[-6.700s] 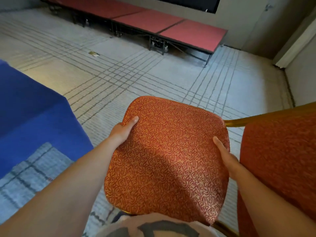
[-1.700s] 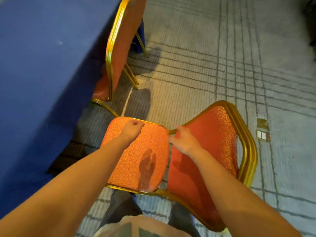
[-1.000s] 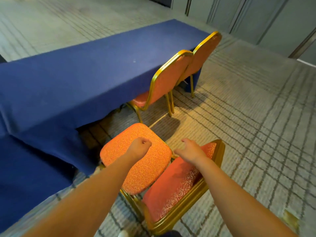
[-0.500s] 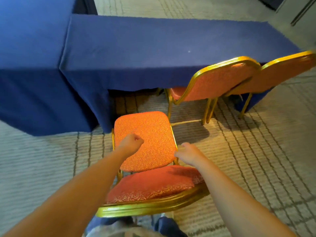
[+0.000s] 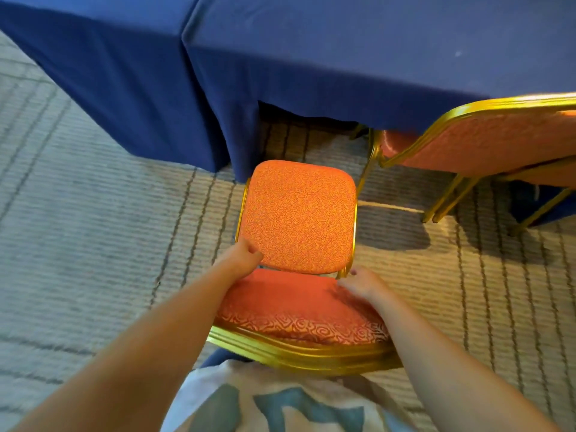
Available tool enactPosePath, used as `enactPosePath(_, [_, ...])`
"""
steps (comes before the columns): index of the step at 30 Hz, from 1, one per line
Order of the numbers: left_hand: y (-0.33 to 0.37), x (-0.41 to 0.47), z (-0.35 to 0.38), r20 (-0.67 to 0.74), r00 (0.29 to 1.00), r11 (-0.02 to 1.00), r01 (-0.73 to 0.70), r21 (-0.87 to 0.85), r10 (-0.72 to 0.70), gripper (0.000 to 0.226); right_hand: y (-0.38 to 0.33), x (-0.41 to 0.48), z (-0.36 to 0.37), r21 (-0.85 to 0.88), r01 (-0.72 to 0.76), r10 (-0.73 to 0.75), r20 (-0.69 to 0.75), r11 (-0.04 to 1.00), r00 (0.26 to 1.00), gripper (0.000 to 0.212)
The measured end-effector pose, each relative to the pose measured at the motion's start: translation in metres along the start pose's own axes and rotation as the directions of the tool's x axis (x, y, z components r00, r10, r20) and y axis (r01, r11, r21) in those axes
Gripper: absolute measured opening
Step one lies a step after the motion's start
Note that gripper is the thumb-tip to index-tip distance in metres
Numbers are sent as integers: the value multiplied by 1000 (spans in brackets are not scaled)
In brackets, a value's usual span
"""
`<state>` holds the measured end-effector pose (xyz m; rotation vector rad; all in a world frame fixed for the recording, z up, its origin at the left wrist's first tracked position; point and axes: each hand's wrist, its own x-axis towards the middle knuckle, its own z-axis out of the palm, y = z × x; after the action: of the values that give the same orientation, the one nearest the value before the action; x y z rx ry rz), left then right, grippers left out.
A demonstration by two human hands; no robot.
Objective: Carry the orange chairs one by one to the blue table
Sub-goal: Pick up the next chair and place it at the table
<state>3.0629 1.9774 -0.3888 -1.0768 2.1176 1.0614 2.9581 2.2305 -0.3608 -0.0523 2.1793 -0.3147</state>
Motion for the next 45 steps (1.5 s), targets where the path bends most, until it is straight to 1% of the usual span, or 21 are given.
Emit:
enactPosePath(1, [0,-1,-1,19,1000,1000,8,15,-8,14,2,2,2,-11,1,-1,5,1000,1000,14])
enactPosePath(2, [0,-1,-3,36,999,1000,15,27,-16,15,2,5,3,-11,-11,11,19,1000,1000,9])
enactPosePath(6, [-5,3,-10,56,997,996,49,73,-53,14,6,14,8,-13,-42,43,64,999,997,6])
enactPosePath(9, [-14,5,-12,78,992,987,92,128,-103,28,9,18,11,-34,-100,104,113,994,988,17])
enactPosePath(14, [-19,4,-7,130,983,975,101,197,-128,33,12,23,13,-55,-145,151,131,988,980,32])
enactPosePath(17, [-16,3,-6,143,980,962,95,257,-136,38,17,28,12,-42,-162,167,150,986,975,31])
enactPosePath(20, [-17,7,-6,164,974,956,105,275,-154,41,24,38,10,-46,-197,202,203,979,958,46])
enactPosePath(24, [-25,13,-5,187,954,931,167,324,-236,54,25,46,9,-69,-217,228,268,974,936,55])
enactPosePath(26, [-24,14,-4,213,942,918,172,357,-259,59,25,48,10,-94,-220,238,304,971,922,57])
enactPosePath(30, [-22,17,-5,264,912,887,182,424,-313,68,23,51,10,-143,-227,262,328,963,907,64])
enactPosePath(32, [-20,17,-7,292,893,869,183,460,-343,69,22,48,6,-161,-264,307,375,951,875,67])
enactPosePath(35, [-15,17,-11,334,862,845,180,504,-382,71,24,47,2,-165,-348,384,454,923,804,80])
enactPosePath(37, [-12,17,-14,345,852,833,173,525,-394,71,25,48,1,-168,-357,393,458,919,798,87])
enactPosePath(39, [-10,18,-16,343,850,828,174,533,-399,73,24,50,-1,-160,-354,387,455,921,802,89])
enactPosePath(45, [7,19,-28,377,832,827,159,539,-406,68,17,48,-14,-156,-338,371,451,928,812,82])
